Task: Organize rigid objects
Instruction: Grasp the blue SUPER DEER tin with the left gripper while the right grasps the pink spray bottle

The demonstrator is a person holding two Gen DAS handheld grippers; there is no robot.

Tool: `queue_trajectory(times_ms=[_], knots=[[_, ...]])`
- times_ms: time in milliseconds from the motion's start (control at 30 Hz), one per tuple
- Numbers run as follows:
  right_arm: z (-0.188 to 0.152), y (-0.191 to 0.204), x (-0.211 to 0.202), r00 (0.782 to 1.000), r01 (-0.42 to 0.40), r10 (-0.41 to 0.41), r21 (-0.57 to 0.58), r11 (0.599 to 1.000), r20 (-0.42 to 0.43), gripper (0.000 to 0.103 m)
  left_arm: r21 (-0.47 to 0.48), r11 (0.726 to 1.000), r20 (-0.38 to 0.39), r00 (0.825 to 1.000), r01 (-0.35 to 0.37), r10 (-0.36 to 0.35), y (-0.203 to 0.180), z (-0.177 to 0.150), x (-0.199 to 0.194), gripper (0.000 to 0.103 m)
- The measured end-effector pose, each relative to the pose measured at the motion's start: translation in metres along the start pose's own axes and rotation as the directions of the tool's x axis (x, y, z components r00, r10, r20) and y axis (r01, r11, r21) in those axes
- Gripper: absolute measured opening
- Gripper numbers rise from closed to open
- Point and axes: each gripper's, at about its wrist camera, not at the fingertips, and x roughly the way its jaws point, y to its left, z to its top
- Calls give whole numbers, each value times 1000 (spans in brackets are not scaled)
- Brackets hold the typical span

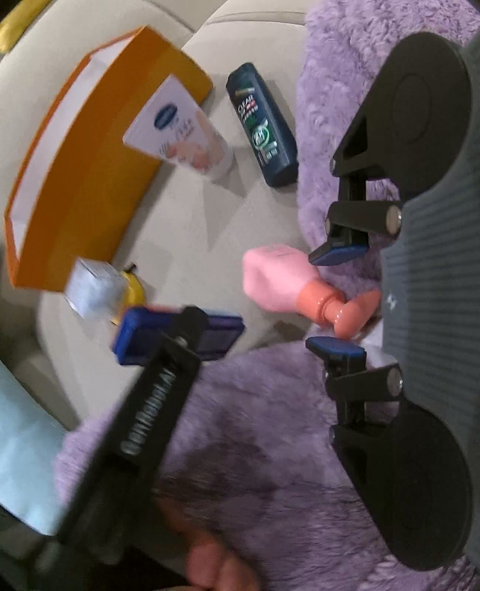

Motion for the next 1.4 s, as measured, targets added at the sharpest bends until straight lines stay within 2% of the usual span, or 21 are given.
queue_trajectory(times_ms=[100, 200, 400, 467, 533, 633, 767, 833, 867, 900, 967, 1100, 1400], knots=[[-1, 1, 1, 1000, 6, -7, -17, 1000, -21, 44, -8, 1000, 4, 1000, 2, -1, 1, 0, -1, 50], [-5, 4, 5, 997, 8, -11, -46, 999, -79, 46, -3, 1000, 3, 1000, -3, 3, 0, 1, 0, 50], [-8, 7, 2, 996, 18, -24, -68, 998, -82, 46, -3, 1000, 8, 1000, 1, 0, 1, 0, -1, 50], [-8, 5, 0, 996, 23, -27, -55, 998, -85, 46, -5, 1000, 10, 1000, 2, -2, 1, -1, -2, 50], [-11, 0, -2, 996, 17, -19, -26, 1000, -90, 51, -5, 1000, 11, 1000, 2, -2, 1, -1, -2, 50], [-16, -19, -2, 992, -31, 42, 88, 996, -116, 52, -4, 1000, 10, 1000, 2, -2, 0, -1, -2, 50], [-19, -46, 3, 982, -131, 161, 266, 955, -96, 46, 2, 1000, 8, 1000, 0, 0, -1, -1, -1, 50], [-18, -49, 5, 975, -173, 205, 290, 941, -84, 37, 1, 1000, 9, 1000, 3, -3, 0, -2, -1, 50], [-17, -47, 6, 970, -196, 229, 292, 936, -84, 27, -2, 1000, 10, 1000, 5, -5, 0, -2, -2, 50], [-16, -43, 7, 968, -202, 235, 285, 937, -89, 24, -5, 1000, 12, 1000, 6, -6, 0, -2, -2, 50], [-13, -36, 9, 978, -165, 192, 255, 953, -85, 24, -4, 1000, 12, 1000, 5, -5, 0, -2, -2, 50], [-5, -36, 0, 986, -160, 167, 284, 945, -2, 26, -2, 1000, 12, 1000, 4, -4, 0, -2, -2, 50], [15, -37, 10, 987, -162, 152, 320, 933, 56, 29, -3, 1000, 10, 1000, -1, 1, 1, -2, 0, 50]])
